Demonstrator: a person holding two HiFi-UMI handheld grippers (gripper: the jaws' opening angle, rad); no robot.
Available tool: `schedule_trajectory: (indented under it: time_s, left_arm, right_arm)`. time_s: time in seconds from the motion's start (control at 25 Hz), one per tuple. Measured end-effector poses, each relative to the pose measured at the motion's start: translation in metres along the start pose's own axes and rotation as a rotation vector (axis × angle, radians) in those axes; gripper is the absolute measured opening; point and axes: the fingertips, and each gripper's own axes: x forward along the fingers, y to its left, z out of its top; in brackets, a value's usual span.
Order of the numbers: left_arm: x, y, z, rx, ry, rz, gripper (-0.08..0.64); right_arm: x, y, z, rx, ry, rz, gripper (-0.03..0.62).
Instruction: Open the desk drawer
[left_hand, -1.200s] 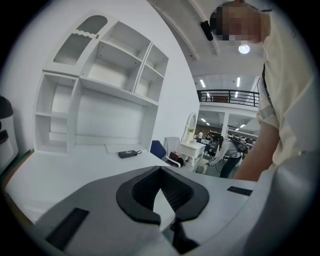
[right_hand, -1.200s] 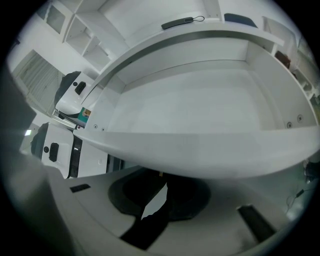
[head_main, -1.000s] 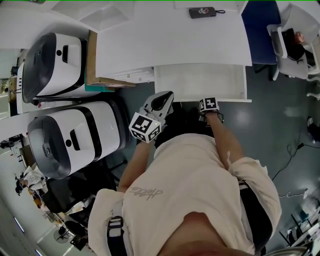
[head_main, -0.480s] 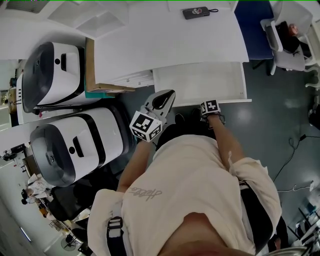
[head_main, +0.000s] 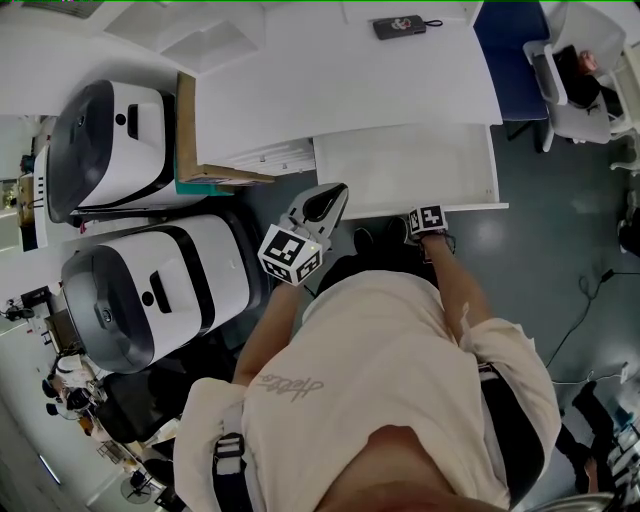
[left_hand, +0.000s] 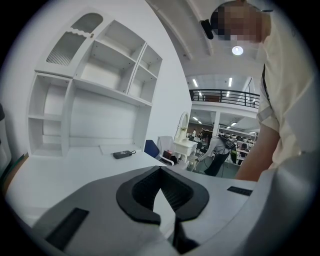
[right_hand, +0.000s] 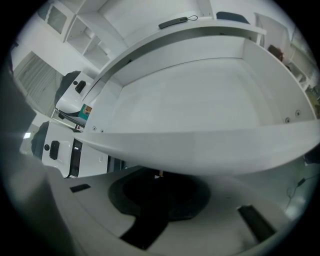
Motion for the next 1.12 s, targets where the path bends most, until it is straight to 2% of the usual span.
schedule_trajectory:
  time_s: [0.32,0.4,0.48,0.76,0.88,0.96,1.04,1.12]
  left_arm:
    - [-0.008,-0.002,-0.003,0.002,-0.002,-0.011,0.002]
    - [-0.011,-0.002,-0.005,-0.001,-0.001,-0.011,0.002]
    - [-0.015,-0.001,-0.008,-0.003,-0.002,-0.011,0.002]
    - [-0.027,0.003,-0.010,-0.010,-0.031,-0.020,0.002]
    - [-0.032,0.006,-0.009,-0.008,-0.047,-0.028,0.002]
    - [-0.035,0.007,-0.008,-0.012,-0.062,-0.034,0.002]
    - [-0.040,0.010,-0.010,-0.009,-0.072,-0.041,0.002]
    - [-0.044,0.013,-0.012,0.020,-0.069,-0.046,0.002]
  right_arm:
    - [-0.001,-0.001,0.001,0.025,-0.015,-0.017,0.075]
    - [-0.003,0.000,0.002,0.060,-0.037,-0.003,0.078]
    - [-0.007,0.002,0.000,0.092,-0.069,0.031,0.108]
    - [-0.027,-0.010,-0.025,0.173,-0.150,0.055,0.109]
    - [-0.042,-0.002,-0.023,0.207,-0.205,0.075,0.107]
    - [-0.056,0.007,-0.013,0.210,-0.266,0.090,0.049]
    - [-0.074,0.017,-0.002,0.203,-0.330,0.091,0.049]
    - [-0.095,0.031,0.012,0.184,-0.401,0.099,-0.005]
